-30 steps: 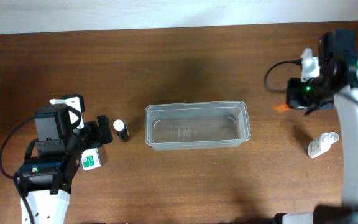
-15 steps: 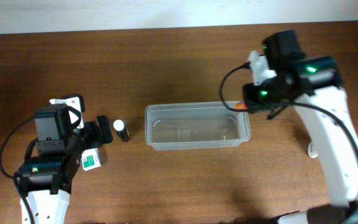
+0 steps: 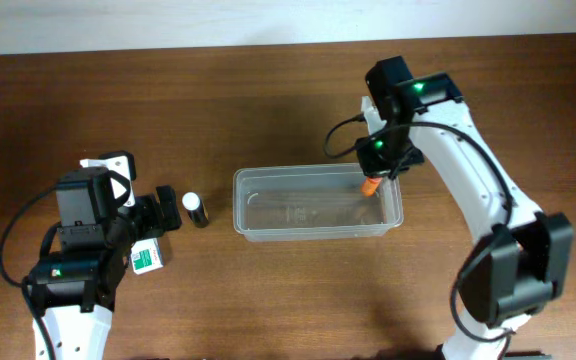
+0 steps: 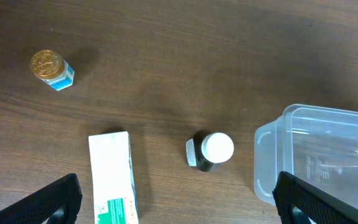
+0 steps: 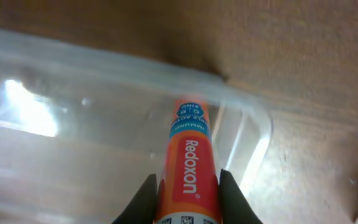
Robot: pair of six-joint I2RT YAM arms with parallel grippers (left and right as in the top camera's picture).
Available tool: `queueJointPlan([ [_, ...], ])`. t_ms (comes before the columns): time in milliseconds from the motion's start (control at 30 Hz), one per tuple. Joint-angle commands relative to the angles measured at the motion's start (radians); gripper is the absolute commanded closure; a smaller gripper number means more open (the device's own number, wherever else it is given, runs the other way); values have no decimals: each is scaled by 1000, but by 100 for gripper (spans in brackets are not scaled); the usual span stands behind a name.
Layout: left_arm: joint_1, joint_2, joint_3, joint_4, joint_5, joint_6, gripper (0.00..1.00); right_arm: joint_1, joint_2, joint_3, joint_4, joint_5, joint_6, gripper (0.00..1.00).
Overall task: Pack container
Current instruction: 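Carry the tube with the right gripper into the container and release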
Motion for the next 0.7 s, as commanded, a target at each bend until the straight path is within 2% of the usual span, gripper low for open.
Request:
queueJointPlan([
  [0,-2,2,23,3,-26,6,1,5,28,-2,22,25,11,86],
  [167,-2,2,23,3,-26,6,1,4,54,-3,27,28,10,84],
  [267,-2,2,23,3,-26,6,1,4,69,-5,23,28,10,75],
  [533,-2,2,23,3,-26,6,1,4,79,-5,17,29,10,73],
  [667,-2,2,23,3,-26,6,1,4,53,1,2,35,10,65],
])
